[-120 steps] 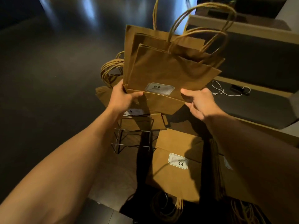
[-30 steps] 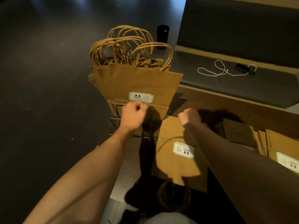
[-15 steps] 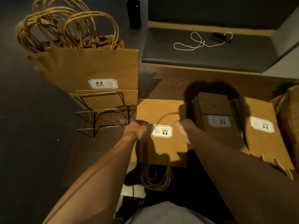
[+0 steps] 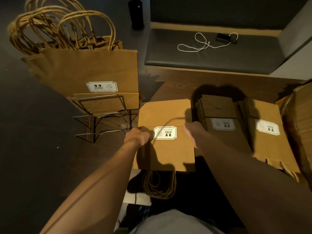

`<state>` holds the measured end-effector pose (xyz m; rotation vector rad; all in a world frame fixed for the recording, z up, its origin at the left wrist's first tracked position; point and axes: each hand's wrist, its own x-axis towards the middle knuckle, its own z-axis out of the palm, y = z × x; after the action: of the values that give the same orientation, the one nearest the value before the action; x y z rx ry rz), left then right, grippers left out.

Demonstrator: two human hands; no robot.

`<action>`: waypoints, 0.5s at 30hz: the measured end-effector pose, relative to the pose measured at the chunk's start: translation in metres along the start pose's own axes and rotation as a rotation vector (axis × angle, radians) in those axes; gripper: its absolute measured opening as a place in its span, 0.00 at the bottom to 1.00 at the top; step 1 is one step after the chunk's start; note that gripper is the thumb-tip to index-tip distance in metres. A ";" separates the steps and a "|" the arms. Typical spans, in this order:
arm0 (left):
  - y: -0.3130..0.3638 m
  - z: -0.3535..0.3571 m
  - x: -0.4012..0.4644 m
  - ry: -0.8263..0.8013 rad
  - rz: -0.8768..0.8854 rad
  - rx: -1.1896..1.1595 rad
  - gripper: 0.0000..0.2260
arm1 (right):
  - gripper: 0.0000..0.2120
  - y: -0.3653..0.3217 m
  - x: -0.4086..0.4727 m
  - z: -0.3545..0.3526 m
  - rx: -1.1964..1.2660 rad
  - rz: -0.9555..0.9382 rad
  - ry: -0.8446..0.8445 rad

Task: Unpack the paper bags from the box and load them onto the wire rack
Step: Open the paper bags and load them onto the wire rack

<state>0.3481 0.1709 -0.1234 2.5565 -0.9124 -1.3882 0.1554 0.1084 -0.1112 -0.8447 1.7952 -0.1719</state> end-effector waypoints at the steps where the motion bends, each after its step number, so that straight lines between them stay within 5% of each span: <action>1: 0.002 -0.001 -0.002 -0.002 -0.005 -0.014 0.16 | 0.21 -0.002 -0.002 -0.001 -0.014 -0.012 0.003; 10: 0.020 -0.025 -0.010 -0.038 0.049 -0.056 0.17 | 0.13 -0.027 -0.014 -0.028 0.042 -0.167 -0.041; 15: 0.058 -0.046 -0.030 0.171 0.361 -0.051 0.31 | 0.15 -0.082 -0.034 -0.061 -0.370 -0.357 -0.029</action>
<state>0.3453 0.1313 -0.0542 2.2817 -1.2122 -1.0605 0.1449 0.0520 -0.0200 -1.4241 1.6601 -0.0552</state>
